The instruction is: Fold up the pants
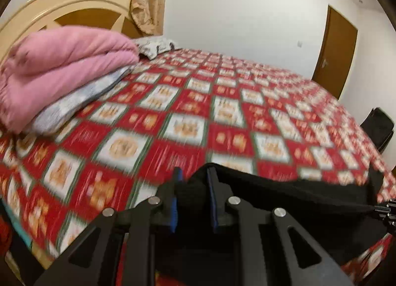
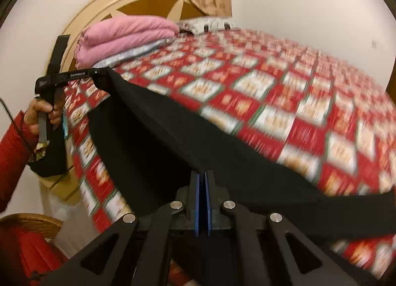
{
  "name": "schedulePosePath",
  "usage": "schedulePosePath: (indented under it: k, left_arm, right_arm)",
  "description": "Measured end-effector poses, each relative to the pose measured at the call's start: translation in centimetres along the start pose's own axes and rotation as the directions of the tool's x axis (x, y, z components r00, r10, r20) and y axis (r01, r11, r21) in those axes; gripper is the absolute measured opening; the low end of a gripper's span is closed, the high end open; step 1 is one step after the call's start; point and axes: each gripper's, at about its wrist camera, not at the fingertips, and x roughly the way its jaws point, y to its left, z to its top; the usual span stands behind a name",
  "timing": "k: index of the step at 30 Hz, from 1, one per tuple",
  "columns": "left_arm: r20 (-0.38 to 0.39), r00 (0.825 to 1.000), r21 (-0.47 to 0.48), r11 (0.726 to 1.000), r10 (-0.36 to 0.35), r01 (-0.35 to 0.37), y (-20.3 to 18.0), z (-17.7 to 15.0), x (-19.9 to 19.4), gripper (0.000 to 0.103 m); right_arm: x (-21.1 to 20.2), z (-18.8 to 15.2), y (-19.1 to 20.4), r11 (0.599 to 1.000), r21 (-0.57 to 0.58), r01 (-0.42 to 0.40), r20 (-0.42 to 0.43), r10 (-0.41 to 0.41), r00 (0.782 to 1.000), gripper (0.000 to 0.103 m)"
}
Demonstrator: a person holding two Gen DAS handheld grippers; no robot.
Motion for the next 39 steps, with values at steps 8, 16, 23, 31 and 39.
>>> schedulePosePath:
  k: [8,16,23,31,39]
  left_arm:
    - [-0.053,0.997,-0.148,0.988,0.047,-0.054,3.0,-6.5,1.2,0.056]
    - [-0.050,0.997,-0.165,0.983,0.067,-0.074,4.1,-7.4,-1.7,0.083]
    - [-0.056,0.998,-0.148,0.989,0.007,-0.015,2.8,-7.8,-5.0,0.081]
    - [-0.100,0.930,-0.378,0.879,-0.352,0.292,0.0,-8.5,-2.6,0.065]
    - [-0.027,0.936,-0.589,0.763,-0.350,0.268,3.5,-7.7,0.6,0.066]
  right_arm:
    - [3.3,-5.6,1.8,1.000,0.002,0.019,-0.069,-0.019,0.997,0.004]
    - [3.2,-5.6,2.3,0.997,-0.045,0.064,-0.048,-0.066,0.997,0.004]
    - [3.5,-5.6,2.4,0.995,-0.066,0.077,-0.054,-0.081,0.995,0.004]
    - [3.6,-5.7,2.5,0.994,-0.064,0.084,-0.050,-0.088,0.995,0.004]
    - [3.0,-6.0,3.0,0.989,-0.102,0.104,-0.044,-0.109,0.993,0.004]
